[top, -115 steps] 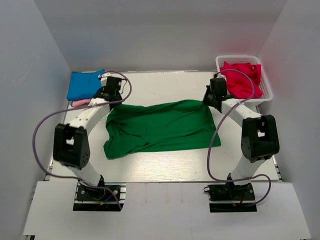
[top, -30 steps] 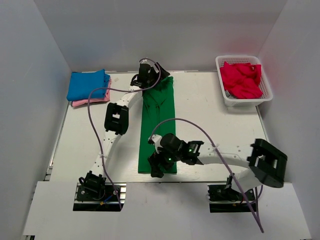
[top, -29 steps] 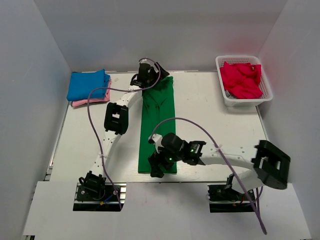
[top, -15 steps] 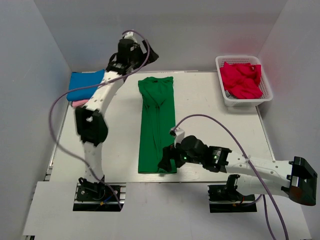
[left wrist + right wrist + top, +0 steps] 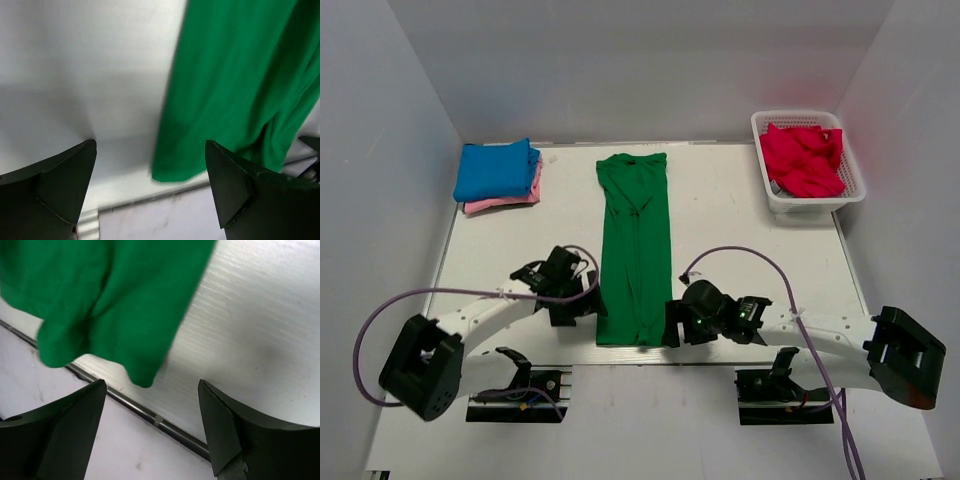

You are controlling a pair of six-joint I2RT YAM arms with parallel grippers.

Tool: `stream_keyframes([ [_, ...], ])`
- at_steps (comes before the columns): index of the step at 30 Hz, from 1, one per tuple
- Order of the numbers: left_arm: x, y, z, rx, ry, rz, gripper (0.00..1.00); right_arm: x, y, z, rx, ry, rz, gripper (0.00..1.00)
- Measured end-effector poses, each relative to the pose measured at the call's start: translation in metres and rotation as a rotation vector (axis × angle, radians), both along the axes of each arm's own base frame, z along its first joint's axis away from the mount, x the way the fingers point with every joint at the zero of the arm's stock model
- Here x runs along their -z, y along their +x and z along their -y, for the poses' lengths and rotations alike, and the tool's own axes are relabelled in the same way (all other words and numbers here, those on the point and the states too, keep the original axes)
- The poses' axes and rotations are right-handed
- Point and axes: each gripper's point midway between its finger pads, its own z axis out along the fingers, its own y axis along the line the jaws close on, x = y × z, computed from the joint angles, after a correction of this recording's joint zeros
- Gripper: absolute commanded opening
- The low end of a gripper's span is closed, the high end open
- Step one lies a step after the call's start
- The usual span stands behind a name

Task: Fold and stack the t-shirts
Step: Grab the bottom of the folded rectangular tshirt with both arms

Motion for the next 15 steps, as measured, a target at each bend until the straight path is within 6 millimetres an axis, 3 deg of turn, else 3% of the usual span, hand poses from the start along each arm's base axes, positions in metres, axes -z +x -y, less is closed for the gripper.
stream_keyframes([
  [6,-0.002,-0.036,0.004,0.023,-0.075,-0.012,0.91,0.006,-0.002,-0.009,0.016,0.053,-0.061,0.66],
  [8,0.002,-0.046,0.009,0.031,-0.106,-0.038,0.84,0.007,-0.002,-0.013,0.015,0.073,-0.072,0.61],
  [10,0.004,-0.051,0.015,0.045,-0.134,-0.048,0.77,0.008,-0.003,-0.015,0.013,0.084,-0.082,0.56],
  [13,0.005,-0.057,0.025,0.072,-0.164,-0.078,0.76,0.009,-0.004,-0.018,0.011,0.091,-0.1,0.46],
  [15,0.005,-0.06,0.031,0.089,-0.18,-0.088,0.67,0.011,-0.006,-0.018,0.011,0.089,-0.114,0.39],
])
